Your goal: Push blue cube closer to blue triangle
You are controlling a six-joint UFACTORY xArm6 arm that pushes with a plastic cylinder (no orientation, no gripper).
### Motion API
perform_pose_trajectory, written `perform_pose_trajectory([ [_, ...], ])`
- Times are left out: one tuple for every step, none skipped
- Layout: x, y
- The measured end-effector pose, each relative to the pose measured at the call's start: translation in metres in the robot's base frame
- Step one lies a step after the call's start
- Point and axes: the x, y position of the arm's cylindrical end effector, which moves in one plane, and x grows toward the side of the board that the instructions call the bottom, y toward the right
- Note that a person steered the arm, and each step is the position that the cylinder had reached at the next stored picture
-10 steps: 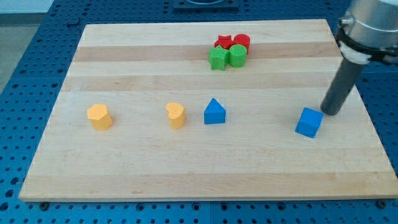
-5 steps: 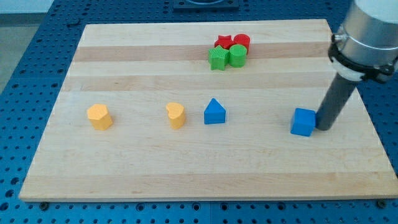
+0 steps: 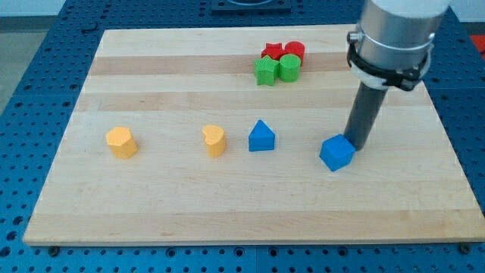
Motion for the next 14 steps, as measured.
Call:
perform_pose_trajectory([
  [0.02, -0.002],
  [0.043, -0.003],
  [0.055, -0.017],
  [0.05, -0.032],
  [0.031, -0.039],
  [0.012, -0.041],
  [-0.004, -0.043],
  [-0.006, -0.043],
  [-0.004, -0.018],
  [-0.004, 0.013],
  [-0.012, 0.036],
  [-0.014, 0.039],
  [-0.014, 0.04],
  [-0.02, 0.051],
])
